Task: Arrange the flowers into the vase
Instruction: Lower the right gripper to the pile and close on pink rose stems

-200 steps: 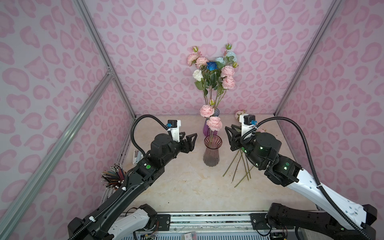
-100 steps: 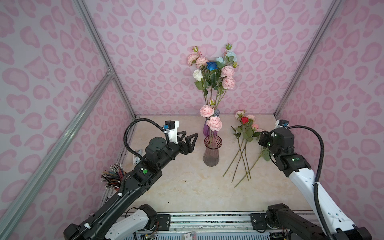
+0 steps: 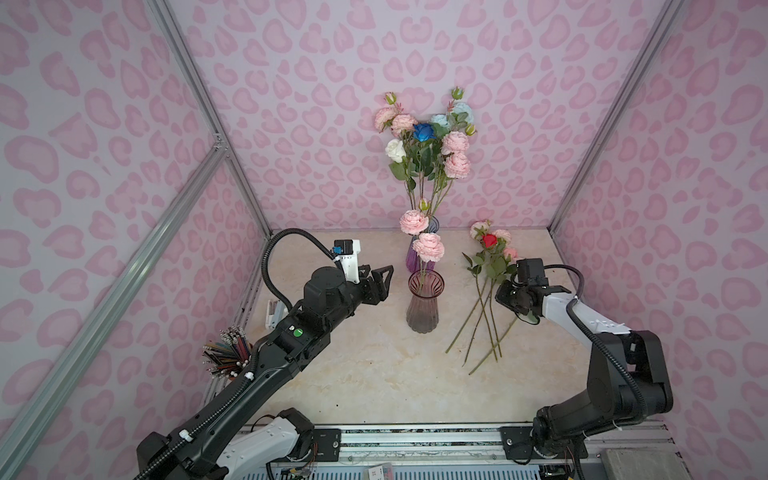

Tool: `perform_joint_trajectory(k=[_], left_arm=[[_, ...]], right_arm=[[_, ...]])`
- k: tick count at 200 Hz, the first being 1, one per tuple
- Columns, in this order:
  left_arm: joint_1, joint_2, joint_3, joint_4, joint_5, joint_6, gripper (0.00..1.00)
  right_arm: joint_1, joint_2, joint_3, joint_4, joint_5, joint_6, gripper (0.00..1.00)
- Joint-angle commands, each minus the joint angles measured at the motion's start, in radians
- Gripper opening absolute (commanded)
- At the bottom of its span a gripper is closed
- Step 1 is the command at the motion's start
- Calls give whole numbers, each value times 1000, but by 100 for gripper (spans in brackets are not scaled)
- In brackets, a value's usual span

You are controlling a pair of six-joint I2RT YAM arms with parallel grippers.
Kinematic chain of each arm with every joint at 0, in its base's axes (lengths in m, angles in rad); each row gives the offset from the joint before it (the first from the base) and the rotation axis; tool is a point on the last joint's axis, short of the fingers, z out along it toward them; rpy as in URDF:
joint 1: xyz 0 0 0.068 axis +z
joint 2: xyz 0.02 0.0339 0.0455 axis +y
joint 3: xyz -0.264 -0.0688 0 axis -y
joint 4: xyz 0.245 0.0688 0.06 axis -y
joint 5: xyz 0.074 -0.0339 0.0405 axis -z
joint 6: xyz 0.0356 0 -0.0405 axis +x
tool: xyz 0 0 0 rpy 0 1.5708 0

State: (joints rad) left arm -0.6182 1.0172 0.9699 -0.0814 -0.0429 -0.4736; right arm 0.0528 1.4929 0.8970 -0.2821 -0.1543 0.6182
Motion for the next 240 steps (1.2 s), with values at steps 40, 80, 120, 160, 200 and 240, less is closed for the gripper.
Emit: perform_joint_trajectory(k=[40,80,120,160,200,240], left_arm=[[-1,13,4,28,71,-32,72],[-2,21,6,26,86,-36,72],[-1,15,3,28,77,-33,72],[0,24,4,27,81,-34,72],[0,28,6,27,88,-35,72],[-1,23,6,26,85,-33,72]], right_arm=[[-59,-107,-90,-22,89,51,39],[-103,-102,-206,84,-7,101,42],[-105,-34,-207,95,-14,106,40],[-106,14,-209,141,-29,116,21],[-107,10,-210,136,-1,97,15],[-112,36,-198,132,-17,85,23]])
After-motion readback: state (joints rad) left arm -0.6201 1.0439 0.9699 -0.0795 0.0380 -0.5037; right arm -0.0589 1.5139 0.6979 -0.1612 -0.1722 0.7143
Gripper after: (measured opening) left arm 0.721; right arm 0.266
